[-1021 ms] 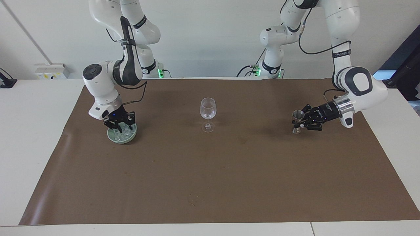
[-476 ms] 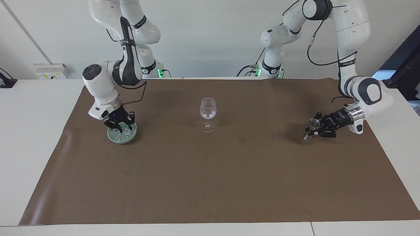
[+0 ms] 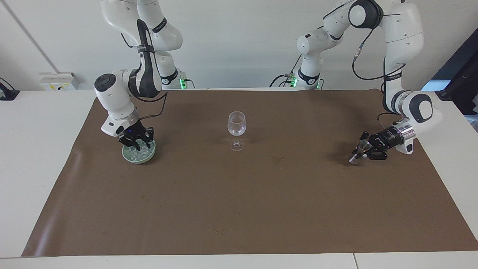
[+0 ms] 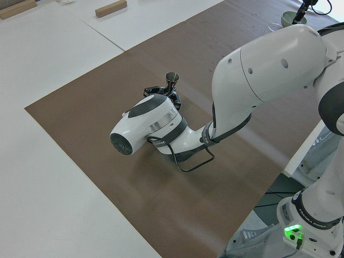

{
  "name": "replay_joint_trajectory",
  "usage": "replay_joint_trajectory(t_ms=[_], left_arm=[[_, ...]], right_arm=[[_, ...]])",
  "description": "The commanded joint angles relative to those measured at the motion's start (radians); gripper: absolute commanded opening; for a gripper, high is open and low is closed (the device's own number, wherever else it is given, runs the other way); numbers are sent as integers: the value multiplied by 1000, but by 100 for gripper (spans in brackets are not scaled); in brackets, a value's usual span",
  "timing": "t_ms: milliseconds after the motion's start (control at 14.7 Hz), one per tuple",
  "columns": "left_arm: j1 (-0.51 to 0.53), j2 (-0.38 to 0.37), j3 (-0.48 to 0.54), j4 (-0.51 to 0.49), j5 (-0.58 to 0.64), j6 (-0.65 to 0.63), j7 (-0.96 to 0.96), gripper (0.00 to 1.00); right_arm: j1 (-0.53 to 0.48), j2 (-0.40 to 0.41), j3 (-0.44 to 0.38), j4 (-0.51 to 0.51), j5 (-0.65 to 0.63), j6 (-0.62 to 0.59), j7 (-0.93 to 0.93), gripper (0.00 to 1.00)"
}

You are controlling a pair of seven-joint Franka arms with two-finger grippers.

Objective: Pour wine and add ice with both arms
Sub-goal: 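Carry the silver cup back to its spot and open the left gripper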

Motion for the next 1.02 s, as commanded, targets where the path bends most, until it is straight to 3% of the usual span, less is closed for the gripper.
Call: replay_joint_trajectory(t_ms=[0, 340, 544, 749, 953], left_arm=[[13, -13, -9, -46, -24, 3, 5, 0], [16, -21, -8, -76, -23, 16, 8, 0], [19, -24, -8, -80, -23, 16, 5, 0], [22, -24, -6, -78, -20, 16, 3, 6], [24, -25, -6, -90, -12, 20, 9, 8]], right_arm=[[-17, -21, 10, -22, 15, 5, -5, 33], [-19, -21, 10, -22, 15, 5, -6, 21], [-19, -21, 10, -20, 15, 2, -11, 20], [-20, -21, 10, -13, 15, -11, -10, 18], [-19, -23, 10, 42, 15, -101, -7, 18]])
